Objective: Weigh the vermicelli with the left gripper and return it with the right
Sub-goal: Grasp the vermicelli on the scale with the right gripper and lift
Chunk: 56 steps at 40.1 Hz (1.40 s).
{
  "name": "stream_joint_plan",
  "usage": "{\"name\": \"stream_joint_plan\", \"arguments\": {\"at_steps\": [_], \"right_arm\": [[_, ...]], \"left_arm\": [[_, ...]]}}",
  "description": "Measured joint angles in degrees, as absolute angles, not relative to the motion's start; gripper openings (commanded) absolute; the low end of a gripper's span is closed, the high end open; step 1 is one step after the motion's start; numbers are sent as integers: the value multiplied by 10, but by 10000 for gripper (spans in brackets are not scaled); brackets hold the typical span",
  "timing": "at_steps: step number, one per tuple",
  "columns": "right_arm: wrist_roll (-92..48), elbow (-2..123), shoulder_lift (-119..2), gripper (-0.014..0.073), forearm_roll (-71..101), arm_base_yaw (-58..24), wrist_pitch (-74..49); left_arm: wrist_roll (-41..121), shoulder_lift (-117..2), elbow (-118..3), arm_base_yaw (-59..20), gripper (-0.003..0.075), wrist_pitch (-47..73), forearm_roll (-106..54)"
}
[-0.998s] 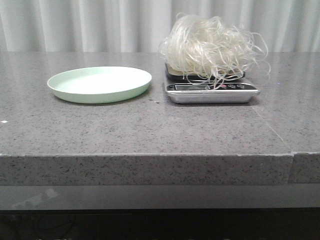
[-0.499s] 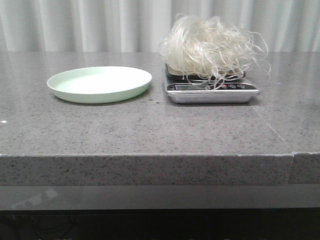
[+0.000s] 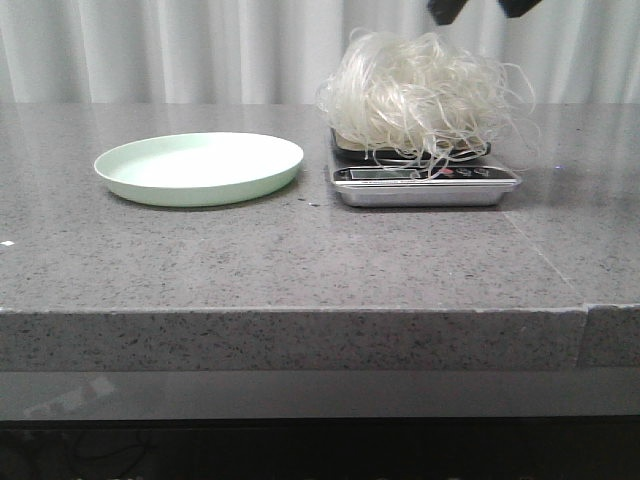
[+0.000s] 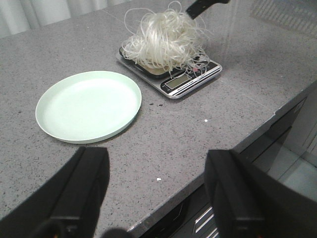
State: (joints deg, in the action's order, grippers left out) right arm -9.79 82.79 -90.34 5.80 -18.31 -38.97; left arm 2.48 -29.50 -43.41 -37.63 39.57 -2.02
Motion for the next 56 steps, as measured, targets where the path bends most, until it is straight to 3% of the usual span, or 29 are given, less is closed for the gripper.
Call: {"name": "stream_joint_plan", "arguments": {"at_steps": [21,25,31,36,56], "right_arm": [[-103,978,-1077,571,58,-183,-458],[-103,983,-1084,494,57,-182,-463],[-103,985,-1084,290,57,-182,-467],[-104,985,-1084,202,57,-182,-468],[-104,1009,-1086,185,57,-182,-499]], "left_arm": [[25,-295,-434,-376,501,396,-20],[25,-295,-434,-376,501,396,-20],[25,-295,-433,-376,501,396,-20],[25,-295,-433,-376,501,396,-20],[25,-295,-433,-378,501,396,-20]]}}
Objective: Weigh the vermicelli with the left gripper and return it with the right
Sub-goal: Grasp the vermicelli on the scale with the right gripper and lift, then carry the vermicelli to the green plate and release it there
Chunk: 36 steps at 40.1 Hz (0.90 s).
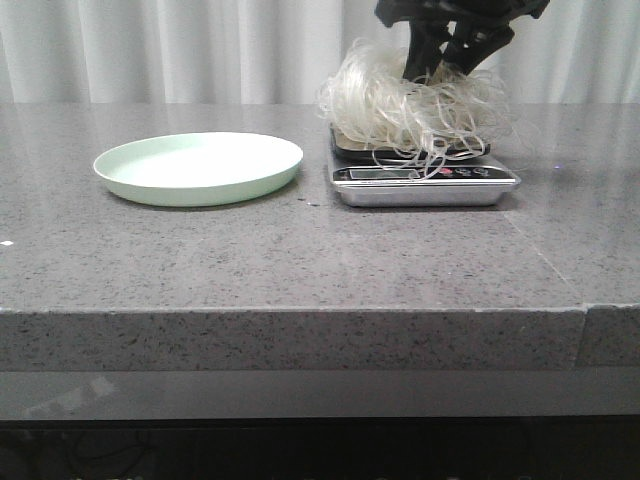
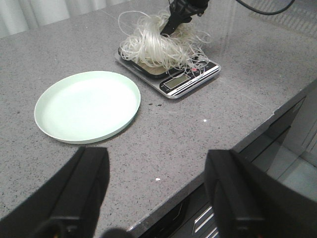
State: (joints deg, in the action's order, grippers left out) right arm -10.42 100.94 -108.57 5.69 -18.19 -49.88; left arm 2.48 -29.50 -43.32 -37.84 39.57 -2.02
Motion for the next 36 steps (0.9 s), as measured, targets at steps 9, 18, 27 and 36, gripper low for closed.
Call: {"name": "stream_joint_plan", "arguments": {"at_steps": [9,18,27,36], "right_arm": [[-104,1042,-1062,185,58,-183,-529],[-104,1091,-1029,185,77,-193,-539],[-104,1143,-1025,185,108,-235,-518],[-104,1146,-1035,185,118,-315,-437]], "left_arm": [[25,-295,-433,-378,501,396,-20],[25,-295,-433,-378,501,396,-20],[25,-295,-433,-378,501,396,-20],[25,-295,-433,-378,501,396,-20]]}}
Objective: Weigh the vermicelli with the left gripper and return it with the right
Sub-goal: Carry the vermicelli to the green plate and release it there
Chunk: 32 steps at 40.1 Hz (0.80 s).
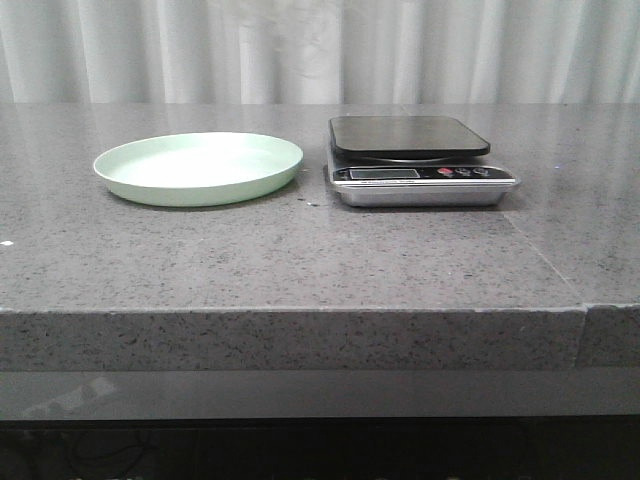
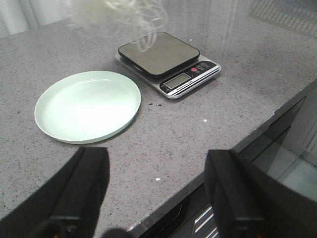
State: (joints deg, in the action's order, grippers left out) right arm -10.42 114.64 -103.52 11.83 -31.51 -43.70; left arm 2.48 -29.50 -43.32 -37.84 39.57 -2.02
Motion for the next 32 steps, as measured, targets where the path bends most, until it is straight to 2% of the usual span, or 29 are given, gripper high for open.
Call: {"name": "stream_joint_plan", "arguments": {"at_steps": [14,17,24,26,32], "right_arm": [[-104,1146,-1146,201,123,-359,-399],[-104,1146,-1168,268,122,-359,-403],[-104,1146,-1195,537,122,-359,-414],[-104,1146,-1195,575,122,-359,-414],[-105,1147,-1188,577,122,-359,-414]], "left_arm": [[25,-295,-433,-378,501,396,-20],[25,-295,-433,-378,501,396,-20],[25,-295,-433,-378,501,396,-20],[25,-295,-433,-378,501,396,-20],[25,-295,-433,-378,501,396,-20]]}}
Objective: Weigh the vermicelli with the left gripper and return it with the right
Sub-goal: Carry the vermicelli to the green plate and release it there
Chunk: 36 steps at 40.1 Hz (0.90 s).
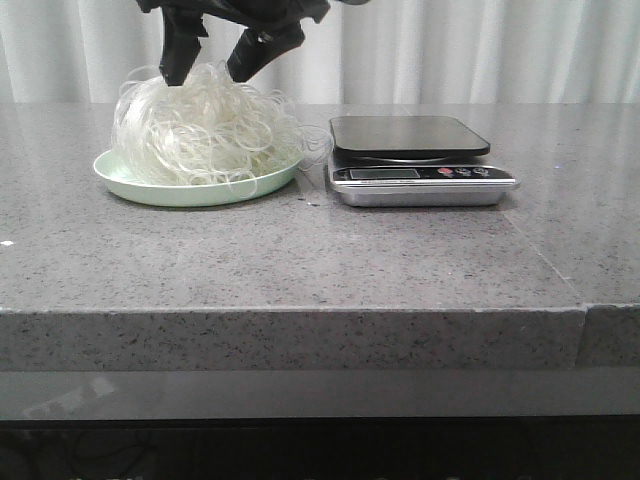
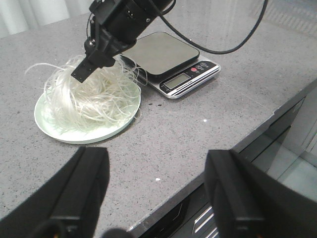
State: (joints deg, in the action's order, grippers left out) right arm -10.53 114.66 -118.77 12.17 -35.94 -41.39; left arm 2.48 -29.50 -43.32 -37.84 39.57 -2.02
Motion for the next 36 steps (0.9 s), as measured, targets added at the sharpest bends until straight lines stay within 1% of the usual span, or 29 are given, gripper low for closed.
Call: {"name": "stream_joint_plan", "arguments": {"at_steps": [10,14,19,30,36], "right_arm": [[-105,1147,-1112,577,121,-358,-464],[-96,1147,-1064,577,117,-358,-503],[-77,1124,-1001,577,105,-357,-519],[-68,946,-832,577,88,-357,-510],[-47,848,-724,577,43,-357,-507]], "left_arm": [[25,-295,-433,-378,501,396,-20],[25,-295,-433,-378,501,396,-20],[25,-295,-433,-378,501,396,-20],[25,-295,-433,-378,501,396,-20],[25,-295,-433,-378,501,396,-20]]}}
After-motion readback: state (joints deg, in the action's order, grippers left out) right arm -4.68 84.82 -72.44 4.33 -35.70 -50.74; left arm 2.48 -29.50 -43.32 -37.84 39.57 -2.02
